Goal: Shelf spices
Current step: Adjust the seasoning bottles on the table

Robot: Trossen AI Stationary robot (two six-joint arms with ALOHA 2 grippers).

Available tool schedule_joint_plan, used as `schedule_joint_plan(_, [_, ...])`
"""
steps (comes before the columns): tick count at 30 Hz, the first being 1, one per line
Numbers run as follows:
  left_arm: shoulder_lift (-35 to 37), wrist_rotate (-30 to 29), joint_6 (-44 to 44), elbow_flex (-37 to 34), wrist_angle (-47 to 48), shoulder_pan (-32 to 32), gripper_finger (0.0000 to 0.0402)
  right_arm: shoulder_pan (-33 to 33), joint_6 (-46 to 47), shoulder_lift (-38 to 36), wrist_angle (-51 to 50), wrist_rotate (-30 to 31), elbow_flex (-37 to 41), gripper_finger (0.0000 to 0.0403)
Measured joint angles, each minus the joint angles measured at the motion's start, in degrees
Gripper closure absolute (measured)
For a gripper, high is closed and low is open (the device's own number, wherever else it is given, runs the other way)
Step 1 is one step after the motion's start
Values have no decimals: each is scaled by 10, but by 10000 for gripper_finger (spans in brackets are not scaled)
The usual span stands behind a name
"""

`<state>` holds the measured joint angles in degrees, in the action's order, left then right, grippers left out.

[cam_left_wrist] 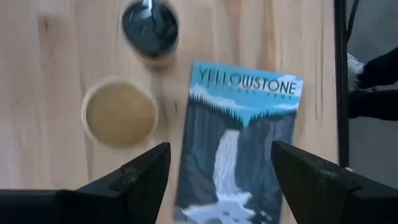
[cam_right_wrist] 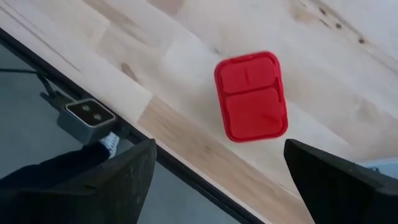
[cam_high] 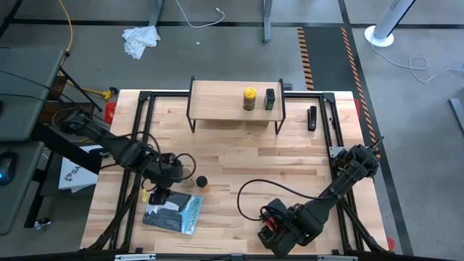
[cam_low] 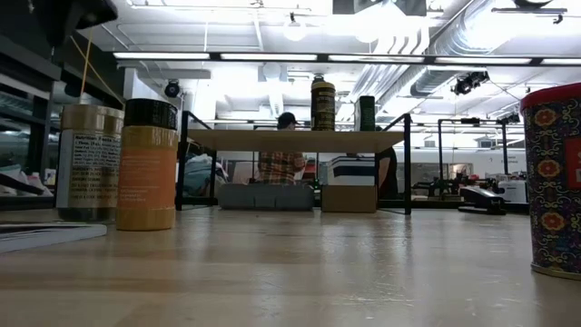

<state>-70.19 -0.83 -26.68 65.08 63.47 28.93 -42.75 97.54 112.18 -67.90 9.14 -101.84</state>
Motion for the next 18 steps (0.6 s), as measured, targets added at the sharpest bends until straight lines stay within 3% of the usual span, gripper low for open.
schedule_joint_plan(4, [0,13,-34,0,29,-31,129,6,6,0,8,28,0,54])
schedule_joint_plan(9, [-4,-25,-63,0,35,-77,129,21,0,0,32,52,0,54])
schedule_joint_plan(13, [-30,21,-138,0,79,-142,129,42,25,0,54,85,0,54])
schedule_joint_plan(18, [-50,-5,-123,0,116,-163,129,76,32,0,85,88,0,54])
